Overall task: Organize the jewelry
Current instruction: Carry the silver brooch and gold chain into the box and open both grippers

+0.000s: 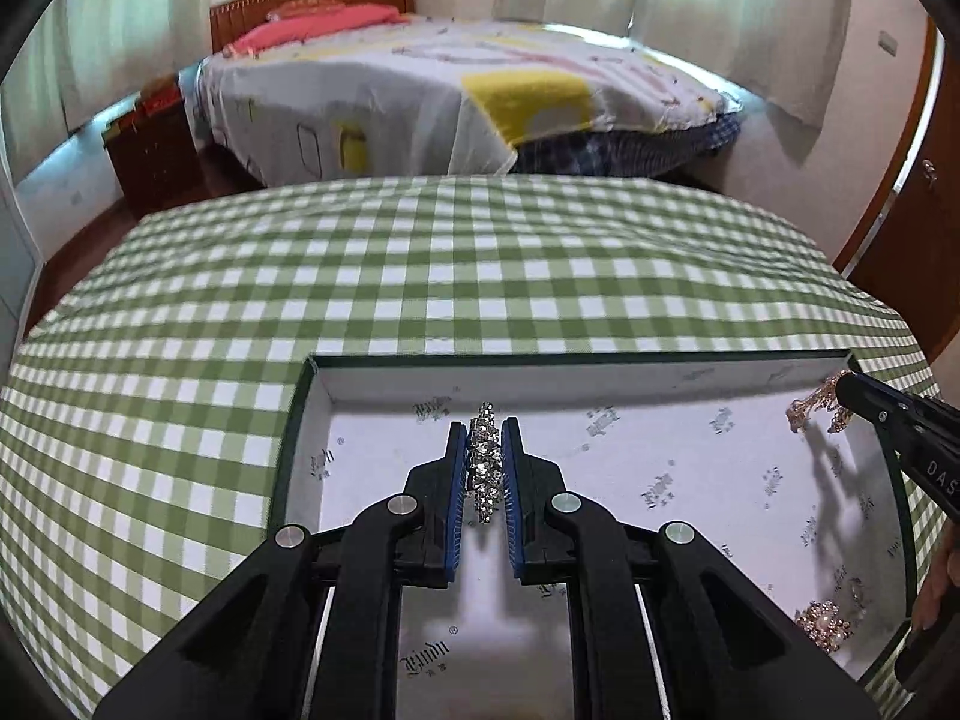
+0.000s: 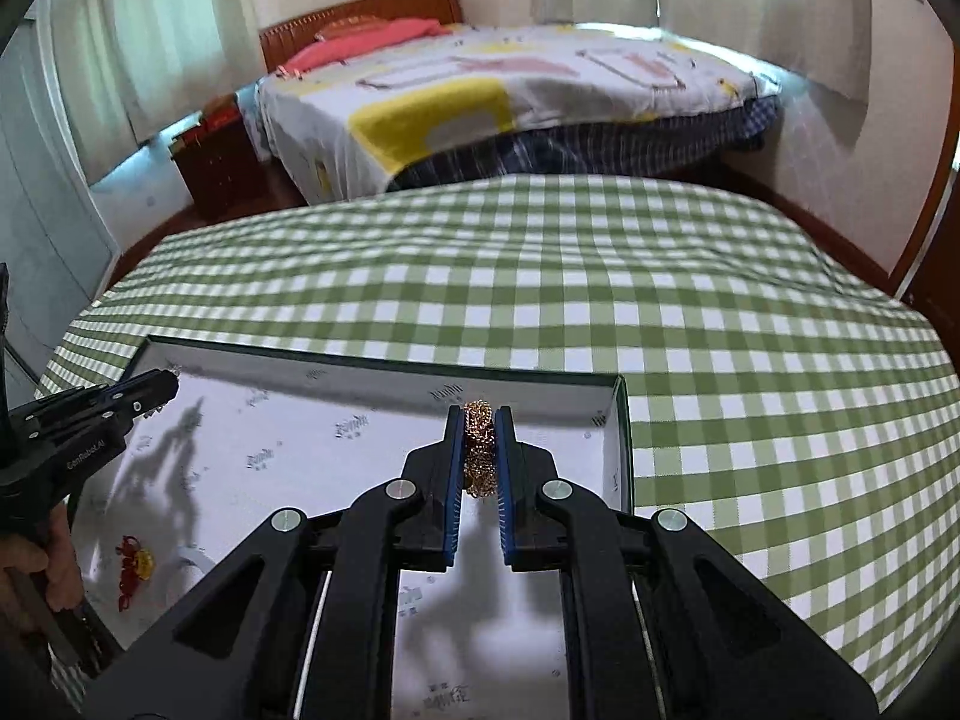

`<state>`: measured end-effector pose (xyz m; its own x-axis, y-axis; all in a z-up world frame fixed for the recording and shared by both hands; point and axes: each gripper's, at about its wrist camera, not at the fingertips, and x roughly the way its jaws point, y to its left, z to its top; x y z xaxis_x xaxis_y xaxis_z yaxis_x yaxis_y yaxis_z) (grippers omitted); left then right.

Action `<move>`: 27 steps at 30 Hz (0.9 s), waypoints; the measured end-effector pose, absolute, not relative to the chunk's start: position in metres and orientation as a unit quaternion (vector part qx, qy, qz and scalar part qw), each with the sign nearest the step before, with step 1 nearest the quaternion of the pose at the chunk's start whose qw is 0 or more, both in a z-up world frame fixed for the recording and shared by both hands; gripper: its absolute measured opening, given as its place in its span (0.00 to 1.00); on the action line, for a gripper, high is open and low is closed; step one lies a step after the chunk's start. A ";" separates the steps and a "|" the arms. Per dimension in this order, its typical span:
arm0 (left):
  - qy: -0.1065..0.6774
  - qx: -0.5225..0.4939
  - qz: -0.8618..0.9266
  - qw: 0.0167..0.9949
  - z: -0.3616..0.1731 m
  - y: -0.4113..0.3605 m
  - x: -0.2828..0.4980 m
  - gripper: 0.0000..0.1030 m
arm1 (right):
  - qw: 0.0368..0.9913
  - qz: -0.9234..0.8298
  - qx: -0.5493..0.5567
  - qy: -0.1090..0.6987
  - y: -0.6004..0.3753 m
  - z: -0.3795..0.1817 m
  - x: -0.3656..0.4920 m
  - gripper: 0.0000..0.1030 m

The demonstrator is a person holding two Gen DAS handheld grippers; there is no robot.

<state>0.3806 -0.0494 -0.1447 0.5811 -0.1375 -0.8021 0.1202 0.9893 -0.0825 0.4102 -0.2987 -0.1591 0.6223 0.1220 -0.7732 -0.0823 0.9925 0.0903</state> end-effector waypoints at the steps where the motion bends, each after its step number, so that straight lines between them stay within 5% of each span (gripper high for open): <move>1: 0.457 -0.014 -0.074 0.886 -0.146 -0.047 0.382 0.12 | 0.898 0.056 0.026 0.436 -0.299 -0.161 0.413 0.10; 10: 0.495 -0.033 -0.086 0.864 -0.158 -0.045 0.388 0.16 | 0.883 0.056 0.051 0.462 -0.309 -0.173 0.421 0.13; 14: 0.494 -0.028 -0.084 0.865 -0.157 -0.048 0.390 0.49 | 0.888 0.057 0.055 0.454 -0.311 -0.169 0.420 0.30; 27: 0.417 -0.036 -0.085 0.904 -0.124 -0.040 0.356 0.61 | 0.912 0.066 0.066 0.399 -0.310 -0.138 0.380 0.30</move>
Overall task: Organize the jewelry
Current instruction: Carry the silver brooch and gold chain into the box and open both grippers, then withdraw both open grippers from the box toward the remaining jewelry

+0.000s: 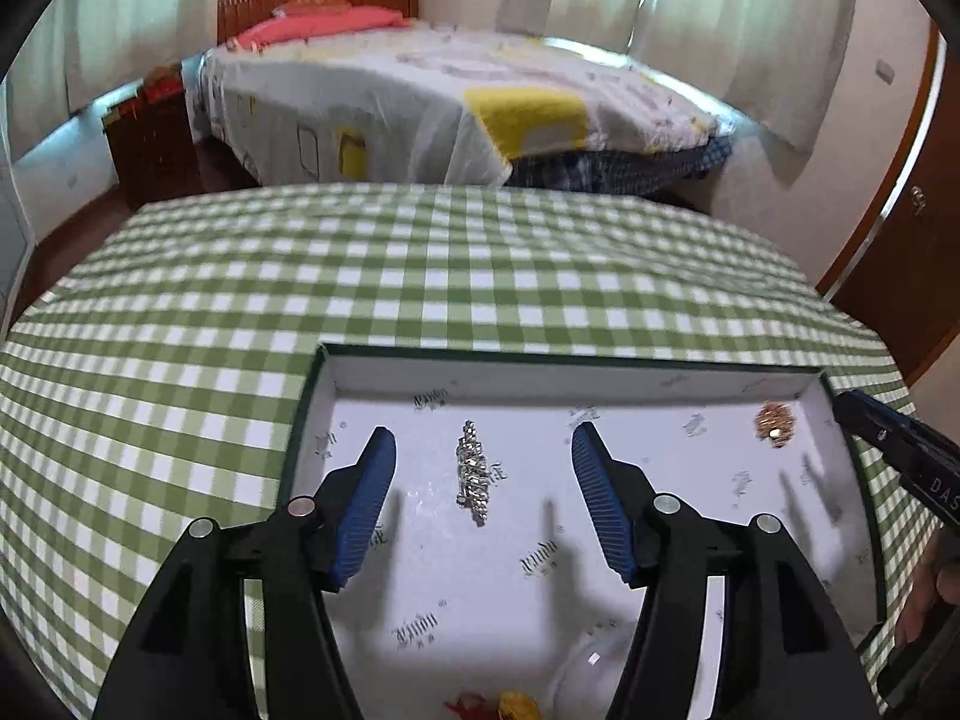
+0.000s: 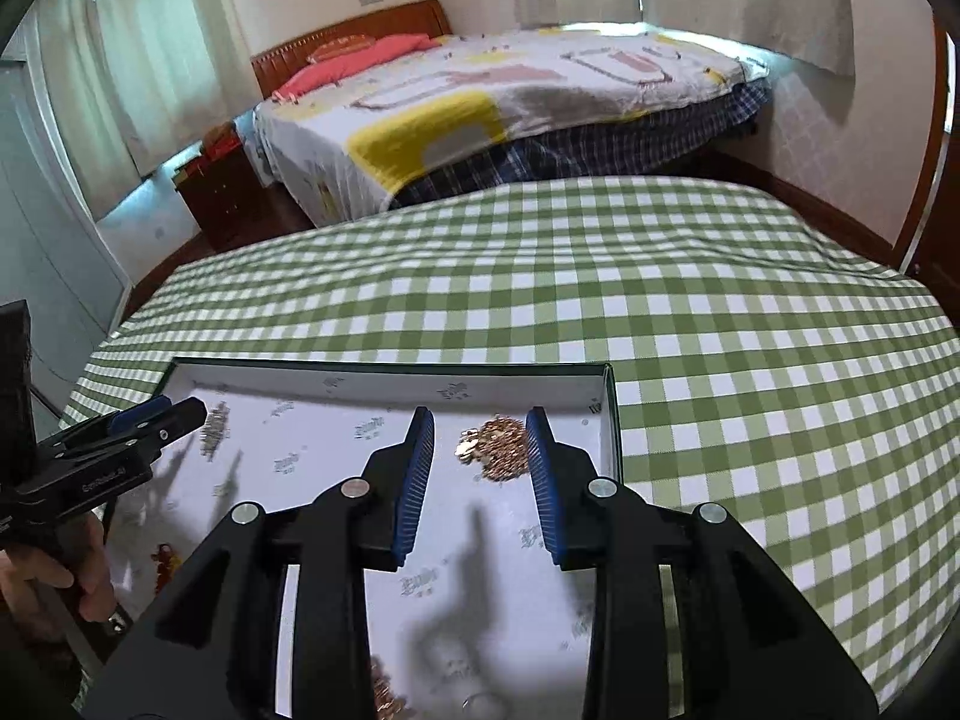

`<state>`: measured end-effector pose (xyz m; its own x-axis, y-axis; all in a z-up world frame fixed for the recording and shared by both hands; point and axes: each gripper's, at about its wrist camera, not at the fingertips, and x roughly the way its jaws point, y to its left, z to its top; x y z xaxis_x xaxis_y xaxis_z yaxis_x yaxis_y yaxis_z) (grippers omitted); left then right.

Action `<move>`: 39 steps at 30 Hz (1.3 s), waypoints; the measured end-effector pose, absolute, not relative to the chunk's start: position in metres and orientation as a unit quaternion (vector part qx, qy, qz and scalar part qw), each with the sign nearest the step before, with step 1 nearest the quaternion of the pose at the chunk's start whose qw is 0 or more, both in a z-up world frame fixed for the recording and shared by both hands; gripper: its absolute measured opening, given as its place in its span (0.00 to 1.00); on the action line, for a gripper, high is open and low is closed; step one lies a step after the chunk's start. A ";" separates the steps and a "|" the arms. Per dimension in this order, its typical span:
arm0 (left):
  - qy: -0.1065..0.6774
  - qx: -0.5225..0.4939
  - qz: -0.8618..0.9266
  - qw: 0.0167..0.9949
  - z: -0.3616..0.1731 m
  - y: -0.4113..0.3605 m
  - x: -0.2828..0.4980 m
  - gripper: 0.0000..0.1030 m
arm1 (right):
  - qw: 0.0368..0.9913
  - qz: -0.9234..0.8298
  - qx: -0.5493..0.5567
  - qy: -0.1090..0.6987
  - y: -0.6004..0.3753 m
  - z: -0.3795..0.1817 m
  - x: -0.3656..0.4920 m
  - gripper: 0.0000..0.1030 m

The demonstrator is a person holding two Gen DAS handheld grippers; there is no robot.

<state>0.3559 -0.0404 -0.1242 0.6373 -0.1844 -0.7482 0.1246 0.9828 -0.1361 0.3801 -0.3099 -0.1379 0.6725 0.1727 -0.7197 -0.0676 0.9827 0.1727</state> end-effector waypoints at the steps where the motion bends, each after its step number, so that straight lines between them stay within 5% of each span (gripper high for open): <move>1: 0.408 -0.035 -0.085 0.908 -0.120 -0.040 0.351 0.63 | 0.915 0.068 0.067 0.393 -0.309 -0.134 0.373 0.31; 15: 0.305 0.001 -0.052 0.951 -0.087 -0.025 0.242 0.66 | 0.931 0.076 0.037 0.355 -0.269 -0.122 0.269 0.31; 39: 0.334 0.022 -0.008 0.942 -0.140 -0.004 0.132 0.66 | 0.913 0.136 0.013 0.385 -0.213 -0.171 0.166 0.31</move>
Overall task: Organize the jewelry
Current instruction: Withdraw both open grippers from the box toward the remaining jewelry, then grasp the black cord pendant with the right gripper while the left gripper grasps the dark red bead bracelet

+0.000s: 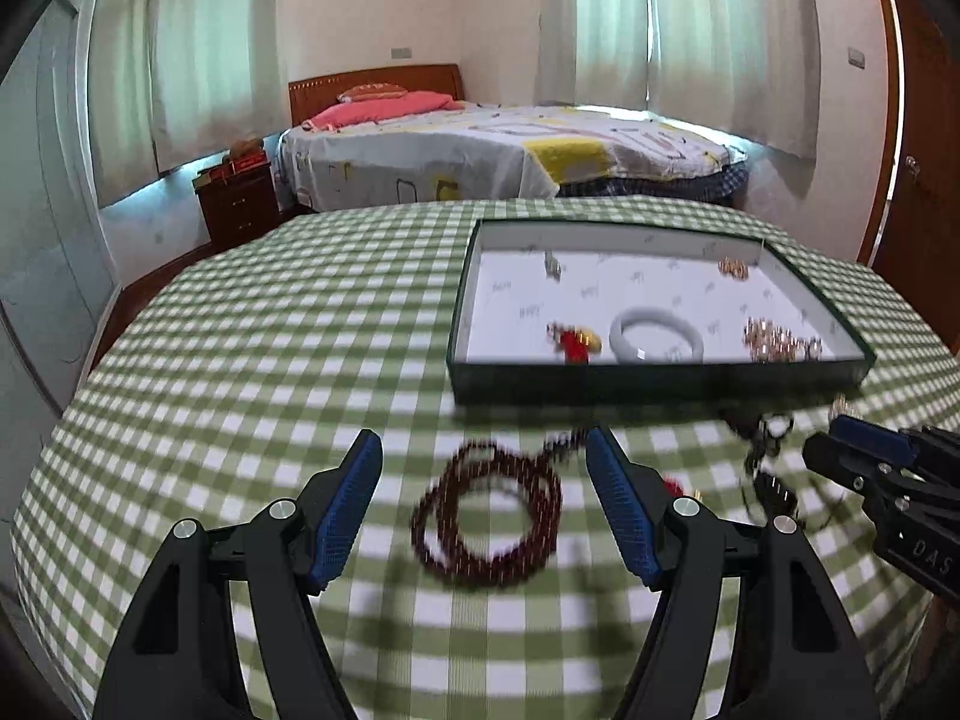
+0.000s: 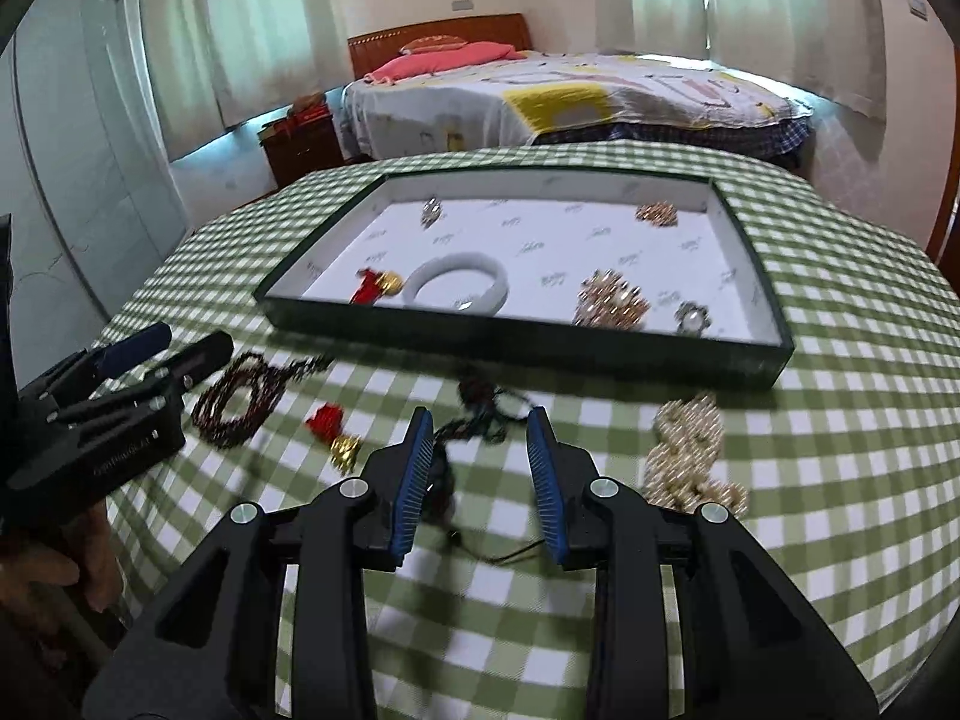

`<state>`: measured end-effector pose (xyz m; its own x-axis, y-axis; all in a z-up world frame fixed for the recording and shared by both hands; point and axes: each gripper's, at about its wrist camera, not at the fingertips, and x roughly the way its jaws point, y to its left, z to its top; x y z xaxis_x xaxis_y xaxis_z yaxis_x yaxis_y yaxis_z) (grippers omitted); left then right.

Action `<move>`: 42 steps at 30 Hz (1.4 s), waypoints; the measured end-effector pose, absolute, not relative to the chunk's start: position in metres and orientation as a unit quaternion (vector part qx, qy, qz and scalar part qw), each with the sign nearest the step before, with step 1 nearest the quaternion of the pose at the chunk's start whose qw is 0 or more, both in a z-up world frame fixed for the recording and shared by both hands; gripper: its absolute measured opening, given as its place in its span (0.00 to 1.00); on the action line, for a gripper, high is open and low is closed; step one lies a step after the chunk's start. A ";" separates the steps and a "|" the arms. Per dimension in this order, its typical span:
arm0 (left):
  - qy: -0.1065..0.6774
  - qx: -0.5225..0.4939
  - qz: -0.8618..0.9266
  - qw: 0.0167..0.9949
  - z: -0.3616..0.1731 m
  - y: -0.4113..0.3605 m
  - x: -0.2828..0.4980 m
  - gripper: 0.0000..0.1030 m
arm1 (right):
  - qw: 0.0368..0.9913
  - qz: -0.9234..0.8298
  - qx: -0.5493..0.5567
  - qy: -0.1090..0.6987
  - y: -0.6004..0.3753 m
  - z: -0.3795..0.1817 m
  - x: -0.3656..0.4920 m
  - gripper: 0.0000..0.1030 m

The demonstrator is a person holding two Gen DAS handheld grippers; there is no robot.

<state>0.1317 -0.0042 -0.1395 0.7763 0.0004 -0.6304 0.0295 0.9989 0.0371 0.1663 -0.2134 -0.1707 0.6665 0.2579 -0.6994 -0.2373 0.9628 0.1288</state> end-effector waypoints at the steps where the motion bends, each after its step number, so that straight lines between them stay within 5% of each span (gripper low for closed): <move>1: 0.339 0.023 -0.008 0.940 -0.143 -0.004 0.130 0.66 | 0.911 0.139 0.012 0.387 -0.211 -0.172 0.166 0.31; 12: 0.347 0.003 -0.001 0.938 -0.150 0.009 0.127 0.66 | 0.896 0.145 -0.014 0.420 -0.196 -0.192 0.169 0.29; 14: 0.350 -0.002 -0.002 0.937 -0.152 0.011 0.127 0.66 | 0.895 0.145 -0.026 0.421 -0.194 -0.192 0.168 0.17; 34: 0.399 -0.016 -0.028 0.917 -0.172 0.011 0.142 0.71 | 0.896 0.146 -0.011 0.419 -0.204 -0.192 0.165 0.17; 42: 0.390 -0.021 -0.042 0.920 -0.170 0.014 0.136 0.18 | 0.896 0.146 -0.011 0.419 -0.204 -0.192 0.165 0.17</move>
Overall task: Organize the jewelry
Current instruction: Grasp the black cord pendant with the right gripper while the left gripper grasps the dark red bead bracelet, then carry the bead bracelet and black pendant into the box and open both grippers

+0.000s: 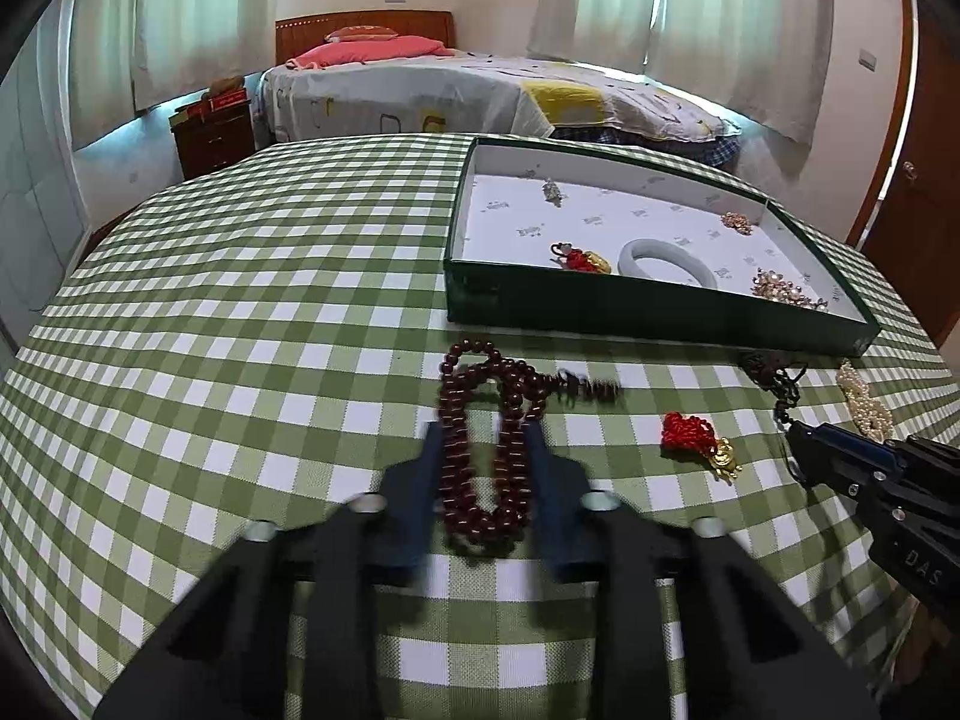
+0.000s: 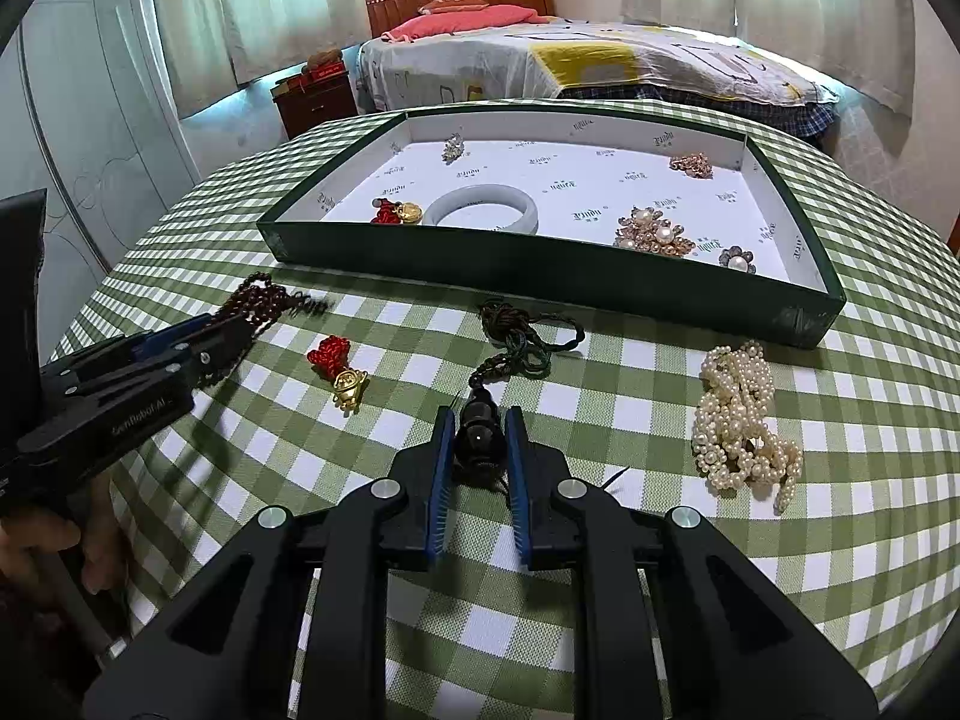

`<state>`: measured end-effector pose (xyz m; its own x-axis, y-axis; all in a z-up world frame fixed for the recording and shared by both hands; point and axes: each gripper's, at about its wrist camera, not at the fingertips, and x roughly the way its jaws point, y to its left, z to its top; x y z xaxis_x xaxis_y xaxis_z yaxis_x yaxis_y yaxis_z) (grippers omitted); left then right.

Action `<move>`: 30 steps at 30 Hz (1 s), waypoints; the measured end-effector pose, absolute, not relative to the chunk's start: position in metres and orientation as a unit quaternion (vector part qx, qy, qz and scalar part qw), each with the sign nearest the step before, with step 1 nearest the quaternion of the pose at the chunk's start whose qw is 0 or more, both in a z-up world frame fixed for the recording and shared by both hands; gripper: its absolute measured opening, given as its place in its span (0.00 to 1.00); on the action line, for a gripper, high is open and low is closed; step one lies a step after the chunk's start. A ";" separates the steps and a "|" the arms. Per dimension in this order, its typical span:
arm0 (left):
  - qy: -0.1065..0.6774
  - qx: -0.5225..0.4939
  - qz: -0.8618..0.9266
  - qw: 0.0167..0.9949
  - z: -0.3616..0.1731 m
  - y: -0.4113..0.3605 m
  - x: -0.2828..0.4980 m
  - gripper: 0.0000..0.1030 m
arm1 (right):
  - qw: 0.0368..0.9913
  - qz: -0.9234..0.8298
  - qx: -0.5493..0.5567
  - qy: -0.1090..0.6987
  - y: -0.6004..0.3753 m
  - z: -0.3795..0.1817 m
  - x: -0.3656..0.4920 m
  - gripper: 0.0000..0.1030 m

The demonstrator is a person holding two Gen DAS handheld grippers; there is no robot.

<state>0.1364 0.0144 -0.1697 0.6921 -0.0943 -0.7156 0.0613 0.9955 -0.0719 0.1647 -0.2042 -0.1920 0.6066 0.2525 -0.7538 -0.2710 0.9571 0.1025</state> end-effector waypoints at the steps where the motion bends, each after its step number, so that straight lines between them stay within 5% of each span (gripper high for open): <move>1: 0.389 -0.024 -0.046 0.920 -0.170 0.015 0.136 0.18 | 0.896 0.146 -0.011 0.419 -0.204 -0.192 0.165 0.17; 30: 0.346 -0.022 -0.056 0.936 -0.136 0.007 0.125 0.11 | 0.917 0.139 0.002 0.375 -0.213 -0.161 0.149 0.17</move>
